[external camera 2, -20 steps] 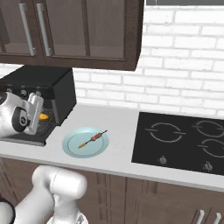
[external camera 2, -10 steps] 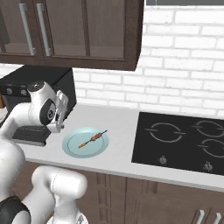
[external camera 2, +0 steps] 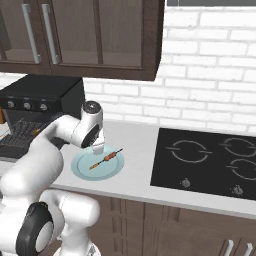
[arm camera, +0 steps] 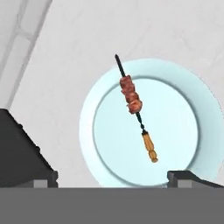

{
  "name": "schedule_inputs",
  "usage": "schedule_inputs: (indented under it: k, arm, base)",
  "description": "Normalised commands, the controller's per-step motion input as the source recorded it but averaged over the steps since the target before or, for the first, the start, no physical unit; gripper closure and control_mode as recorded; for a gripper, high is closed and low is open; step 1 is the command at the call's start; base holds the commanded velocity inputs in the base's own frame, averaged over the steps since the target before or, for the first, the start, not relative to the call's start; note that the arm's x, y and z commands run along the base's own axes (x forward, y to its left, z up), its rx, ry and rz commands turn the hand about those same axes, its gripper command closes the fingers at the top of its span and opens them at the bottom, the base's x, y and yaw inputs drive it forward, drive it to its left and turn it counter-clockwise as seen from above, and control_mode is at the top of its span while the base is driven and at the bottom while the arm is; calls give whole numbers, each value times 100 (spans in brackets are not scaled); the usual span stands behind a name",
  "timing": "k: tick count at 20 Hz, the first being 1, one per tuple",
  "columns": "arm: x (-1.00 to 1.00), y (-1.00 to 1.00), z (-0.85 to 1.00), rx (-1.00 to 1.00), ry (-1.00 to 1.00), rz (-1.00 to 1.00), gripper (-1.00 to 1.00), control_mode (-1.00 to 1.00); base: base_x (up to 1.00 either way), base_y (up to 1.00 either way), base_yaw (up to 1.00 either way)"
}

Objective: Pick up the kebab skewer and baguette bread, and place them inside the toaster oven. Close the toaster oven door and start by setting the timer.

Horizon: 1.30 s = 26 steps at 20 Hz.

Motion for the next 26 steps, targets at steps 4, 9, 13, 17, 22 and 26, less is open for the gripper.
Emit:
schedule_inputs:
  k: [4, 9, 13, 17, 22, 26]
  arm:
    - [43, -1, -36, -6, 1, 38, -100, -100]
    - [5, 0, -1, -15, 23, 6, -100, -100]
    - [0, 0, -10, -13, 36, 0, -100, -100]
    - [5, -8, -34, -4, 20, 0, -100, -100]
    - [26, -8, -34, -1, 0, 0, -100, -100]
    - [23, -6, -55, -6, 1, 0, -100, -100]
  base:
    - [0, 0, 0]
    - [0, 0, 0]
    - [0, 0, 0]
    - [0, 0, 0]
    - [0, 0, 0]
    - [0, 0, 0]
